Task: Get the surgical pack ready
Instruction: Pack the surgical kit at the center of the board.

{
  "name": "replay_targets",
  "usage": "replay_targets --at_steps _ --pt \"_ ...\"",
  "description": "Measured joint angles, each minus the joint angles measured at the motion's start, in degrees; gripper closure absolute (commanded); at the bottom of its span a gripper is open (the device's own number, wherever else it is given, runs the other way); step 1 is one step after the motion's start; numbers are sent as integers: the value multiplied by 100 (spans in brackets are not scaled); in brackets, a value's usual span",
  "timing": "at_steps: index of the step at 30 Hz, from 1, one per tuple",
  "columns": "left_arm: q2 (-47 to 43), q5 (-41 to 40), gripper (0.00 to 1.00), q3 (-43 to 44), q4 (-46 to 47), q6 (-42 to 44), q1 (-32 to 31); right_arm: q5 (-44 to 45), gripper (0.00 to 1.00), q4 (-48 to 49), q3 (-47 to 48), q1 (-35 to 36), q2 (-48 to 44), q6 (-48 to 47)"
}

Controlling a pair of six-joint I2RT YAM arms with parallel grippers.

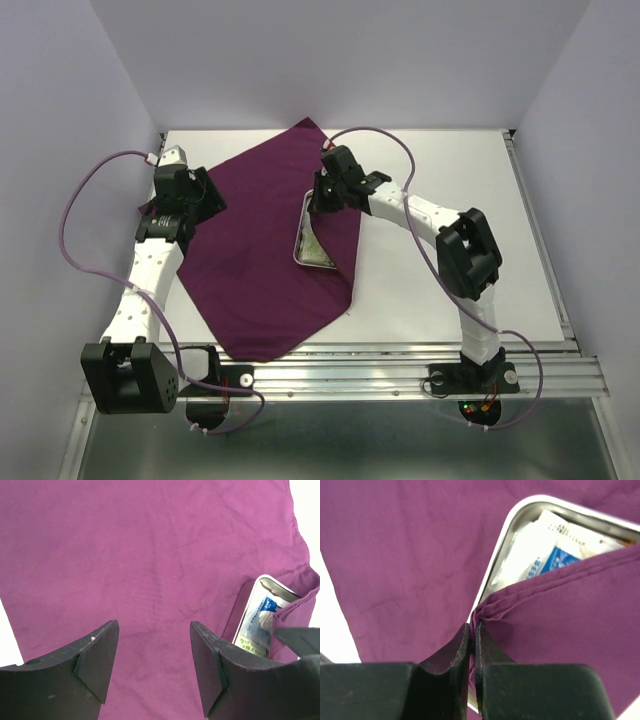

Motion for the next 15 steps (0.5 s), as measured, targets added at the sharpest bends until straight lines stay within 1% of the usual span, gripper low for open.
replay_targets --at_steps 9,15 --pt "2 2 30 -44 -2 9 0 -15 99 -157 667 79 647 11" --pt "2 2 30 -44 -2 11 0 -22 99 -251 916 87 793 26"
